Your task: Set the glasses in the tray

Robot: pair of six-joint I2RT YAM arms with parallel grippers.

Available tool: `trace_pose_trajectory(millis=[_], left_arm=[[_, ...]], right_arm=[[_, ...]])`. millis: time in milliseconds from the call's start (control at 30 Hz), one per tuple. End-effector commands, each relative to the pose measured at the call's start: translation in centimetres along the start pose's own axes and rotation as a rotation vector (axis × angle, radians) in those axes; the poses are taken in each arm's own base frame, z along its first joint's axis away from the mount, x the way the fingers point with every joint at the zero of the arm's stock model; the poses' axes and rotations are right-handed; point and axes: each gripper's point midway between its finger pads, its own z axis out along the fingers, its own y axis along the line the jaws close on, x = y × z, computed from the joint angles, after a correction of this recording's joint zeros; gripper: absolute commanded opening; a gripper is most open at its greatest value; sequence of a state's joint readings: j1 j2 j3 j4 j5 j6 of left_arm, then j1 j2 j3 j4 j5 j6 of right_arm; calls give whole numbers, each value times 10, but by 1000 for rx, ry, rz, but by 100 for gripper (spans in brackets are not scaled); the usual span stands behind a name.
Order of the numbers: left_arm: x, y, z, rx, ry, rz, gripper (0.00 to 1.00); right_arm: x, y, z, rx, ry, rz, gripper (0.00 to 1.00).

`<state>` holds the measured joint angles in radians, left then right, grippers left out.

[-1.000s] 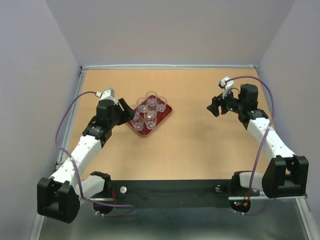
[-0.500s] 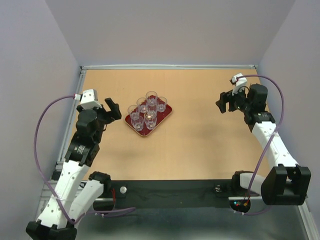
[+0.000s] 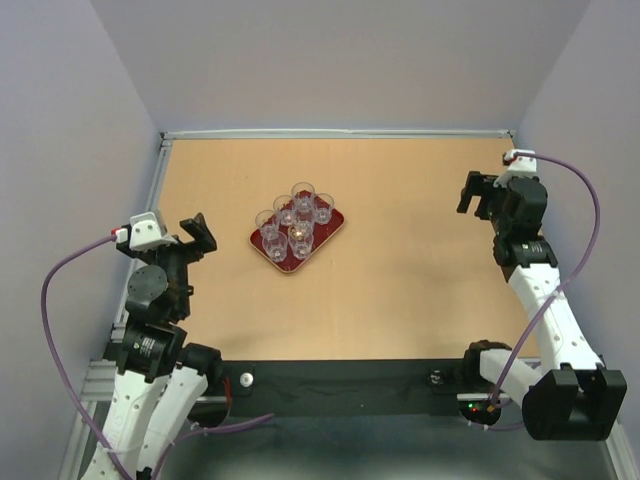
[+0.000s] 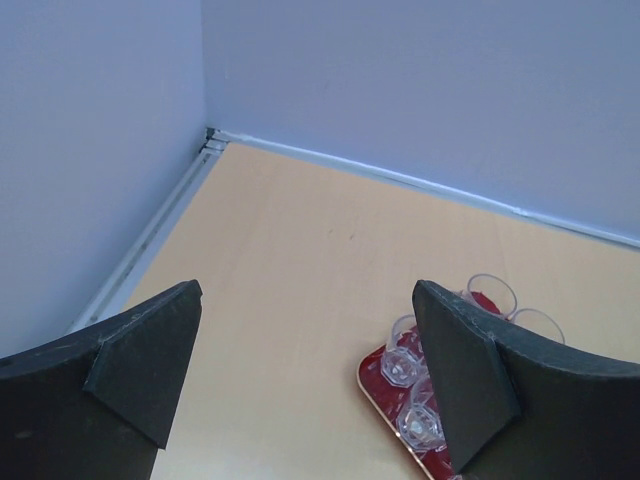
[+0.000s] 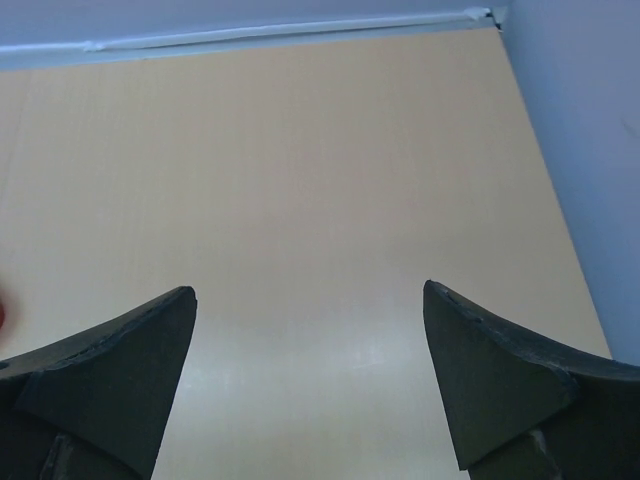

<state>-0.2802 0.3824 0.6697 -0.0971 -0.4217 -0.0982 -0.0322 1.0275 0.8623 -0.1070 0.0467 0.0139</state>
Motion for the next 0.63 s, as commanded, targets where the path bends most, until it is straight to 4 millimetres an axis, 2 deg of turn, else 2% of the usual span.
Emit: trace_pose_trajectory(millis=[0,267,600], left_arm=[[-11,0,1,6,-60,15,99],[-7,-10,3,53,-44,12,99],[-5,-11,5,50,-31,3,99]], right_arm=[[-8,-34,-10,199,-69,58,100],[0,-44,-23,251,-83,52,100],[11,-40,-17,218,-46,6,100]])
